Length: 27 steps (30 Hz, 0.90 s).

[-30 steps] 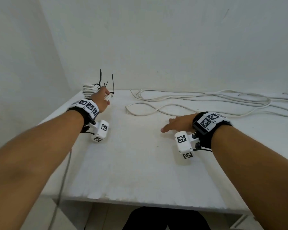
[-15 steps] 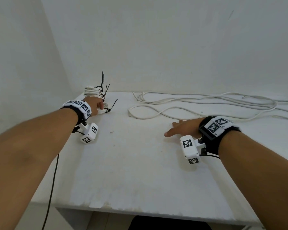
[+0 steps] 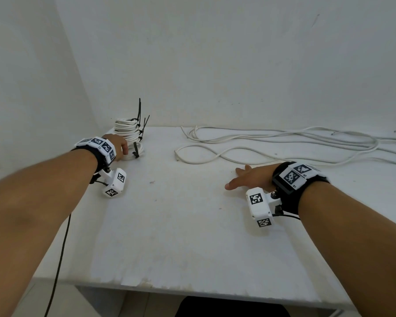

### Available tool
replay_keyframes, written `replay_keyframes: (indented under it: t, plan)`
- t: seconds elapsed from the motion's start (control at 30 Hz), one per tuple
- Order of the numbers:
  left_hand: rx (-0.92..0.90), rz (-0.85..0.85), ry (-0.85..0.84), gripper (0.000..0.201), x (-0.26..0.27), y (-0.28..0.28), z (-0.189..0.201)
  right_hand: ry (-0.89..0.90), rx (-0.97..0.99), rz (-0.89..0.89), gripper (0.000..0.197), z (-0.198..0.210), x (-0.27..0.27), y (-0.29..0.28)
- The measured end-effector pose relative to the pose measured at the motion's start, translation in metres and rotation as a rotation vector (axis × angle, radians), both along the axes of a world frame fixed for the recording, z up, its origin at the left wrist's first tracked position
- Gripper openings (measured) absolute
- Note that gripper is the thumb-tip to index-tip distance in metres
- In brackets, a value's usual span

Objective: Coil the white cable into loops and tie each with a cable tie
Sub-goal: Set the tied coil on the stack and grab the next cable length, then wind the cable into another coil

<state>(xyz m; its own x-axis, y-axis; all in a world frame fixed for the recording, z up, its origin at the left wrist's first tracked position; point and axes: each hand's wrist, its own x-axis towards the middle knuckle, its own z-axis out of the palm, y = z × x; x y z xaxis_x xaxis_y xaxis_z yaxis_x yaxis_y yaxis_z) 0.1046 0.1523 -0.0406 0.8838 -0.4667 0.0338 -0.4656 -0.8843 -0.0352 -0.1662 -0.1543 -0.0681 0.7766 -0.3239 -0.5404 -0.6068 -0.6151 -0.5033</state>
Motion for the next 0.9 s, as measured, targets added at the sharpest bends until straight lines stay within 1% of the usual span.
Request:
replay_keyframes:
  t: [0.1, 0.17, 0.23, 0.33, 0.4, 0.43, 0.5, 0.53, 0.63, 0.7, 0.8, 0.9]
  plan:
    - [-0.040, 0.005, -0.037, 0.025, 0.001, 0.004, -0.004, -0.012, 0.012, -0.007, 0.109, 0.001, -0.002, 0.002]
    - [-0.105, 0.013, -0.053, 0.026, 0.000, 0.007, -0.005, -0.015, 0.014, -0.010, 0.107, 0.003, -0.005, 0.004]
    - [-0.220, 0.041, -0.073, 0.028, -0.002, 0.008, -0.001, -0.024, 0.006, -0.007, 0.102, 0.006, -0.010, 0.007]
    - [-0.490, 0.063, -0.152, 0.031, -0.010, -0.002, 0.015, -0.028, -0.023, 0.002, 0.095, 0.010, -0.014, 0.011]
    - [-0.609, 0.017, -0.169, 0.033, -0.019, -0.017, 0.030, -0.026, -0.065, 0.005, 0.097, 0.012, -0.015, 0.014]
    - [-0.625, -0.024, -0.167, 0.032, -0.025, -0.028, 0.037, -0.028, -0.081, 0.005, 0.098, 0.013, -0.016, 0.015]
    - [-0.605, -0.133, -0.136, 0.029, -0.041, -0.053, 0.046, -0.030, -0.087, 0.002, 0.099, 0.014, -0.018, 0.018]
    - [-0.571, -0.194, -0.095, 0.027, -0.048, -0.066, 0.048, -0.035, -0.098, 0.007, 0.098, 0.014, -0.018, 0.019]
    - [-0.353, -0.325, 0.042, 0.018, -0.073, -0.106, 0.040, -0.043, -0.134, 0.020, 0.096, 0.016, -0.021, 0.021]
    - [-0.229, -0.347, 0.148, 0.018, -0.083, -0.128, 0.028, -0.041, -0.143, 0.026, 0.095, 0.018, -0.023, 0.021]
    - [-0.080, -0.339, 0.256, 0.027, -0.092, -0.149, 0.012, -0.050, -0.140, 0.025, 0.094, 0.017, -0.023, 0.019]
    - [0.015, -0.318, 0.274, 0.030, -0.094, -0.159, 0.002, -0.066, -0.146, 0.030, 0.094, 0.015, -0.023, 0.019]
